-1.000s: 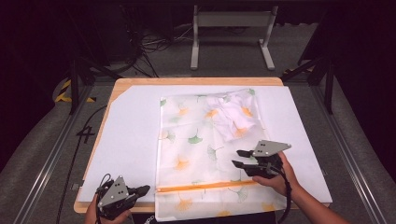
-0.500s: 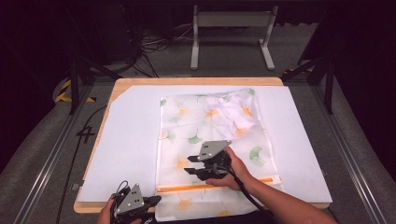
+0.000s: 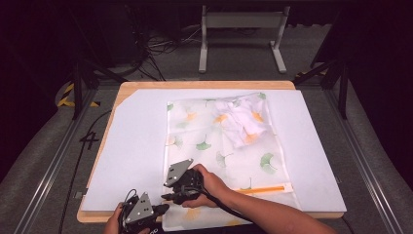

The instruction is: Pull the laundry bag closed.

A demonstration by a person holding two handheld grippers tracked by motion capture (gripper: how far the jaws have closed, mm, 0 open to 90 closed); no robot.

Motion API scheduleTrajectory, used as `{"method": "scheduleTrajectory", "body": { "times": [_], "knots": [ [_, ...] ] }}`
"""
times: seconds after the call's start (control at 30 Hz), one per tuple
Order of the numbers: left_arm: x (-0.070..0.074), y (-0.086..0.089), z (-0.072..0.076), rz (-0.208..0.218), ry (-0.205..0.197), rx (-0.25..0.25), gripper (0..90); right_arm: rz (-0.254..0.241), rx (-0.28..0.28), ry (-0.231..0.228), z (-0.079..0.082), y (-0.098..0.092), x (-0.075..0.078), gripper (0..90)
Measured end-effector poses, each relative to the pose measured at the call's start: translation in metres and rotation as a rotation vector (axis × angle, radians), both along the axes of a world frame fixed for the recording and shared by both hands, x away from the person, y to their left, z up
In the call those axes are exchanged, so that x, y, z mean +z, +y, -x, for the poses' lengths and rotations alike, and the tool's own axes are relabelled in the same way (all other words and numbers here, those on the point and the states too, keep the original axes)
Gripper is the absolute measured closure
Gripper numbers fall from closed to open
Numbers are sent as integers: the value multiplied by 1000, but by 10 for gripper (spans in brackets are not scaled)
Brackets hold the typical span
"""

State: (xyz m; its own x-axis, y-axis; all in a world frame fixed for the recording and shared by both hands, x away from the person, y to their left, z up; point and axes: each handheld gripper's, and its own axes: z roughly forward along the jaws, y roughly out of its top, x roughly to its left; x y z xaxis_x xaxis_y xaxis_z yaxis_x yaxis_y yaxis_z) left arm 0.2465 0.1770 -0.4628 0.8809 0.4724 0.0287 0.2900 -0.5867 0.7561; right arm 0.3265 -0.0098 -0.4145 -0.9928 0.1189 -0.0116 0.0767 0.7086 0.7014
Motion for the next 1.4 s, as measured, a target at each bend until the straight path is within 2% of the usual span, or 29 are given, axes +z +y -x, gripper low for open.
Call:
{"method": "scheduleTrajectory", "body": {
  "times": [0.07, 0.13, 0.2, 0.3, 0.33, 0.4, 0.53, 0.63, 0.7, 0.77, 0.87, 0.97, 1.03, 1.07, 1.33, 1.4],
  "knots": [
    [0, 0, 0, -2, -8, -4, 899, 16, 9, 6, -1, 7, -6, 639],
    [0, 0, 2, -4, -2, -15, 900, 14, 30, 37, -2, 13, -10, 649],
    [0, -1, 3, -9, 4, -26, 900, 25, 53, 43, -1, 19, -14, 647],
    [-4, -5, 5, -55, 12, -44, 900, 62, 66, 45, -1, 26, -21, 652],
    [-4, -5, 5, -53, 12, -41, 900, 65, 64, 39, -1, 28, -22, 659],
    [-3, -3, 5, -36, 14, -32, 900, 69, 62, 45, -3, 31, -24, 695],
    [-3, 0, 6, -30, 18, -24, 900, 72, 63, 54, -6, 33, -24, 824],
    [-4, 1, 5, -24, 23, -25, 900, 72, 81, 48, -4, 31, -22, 836],
    [-3, 1, 5, -22, 21, -23, 900, 45, 74, 70, -6, 29, -20, 834],
    [-1, 2, 6, -3, 0, -12, 900, 19, 62, 81, -7, 26, -18, 835],
    [3, 4, 4, 17, -30, 23, 891, 6, 56, 82, -9, 22, -15, 837],
    [1, 3, 1, 2, -31, 35, 894, -2, 51, 76, -9, 20, -13, 838],
    [1, 3, 0, 6, -27, 35, 894, -16, 49, 88, -10, 17, -13, 835],
    [1, 3, -1, -8, -28, 33, 898, -24, 44, 96, -10, 16, -13, 834],
    [0, 4, -3, 6, -10, 37, 900, -25, 34, 78, -10, 0, -13, 839],
    [0, 4, -3, 9, -9, 34, 900, -24, 32, 88, -11, -3, -15, 829]
  ]
}}
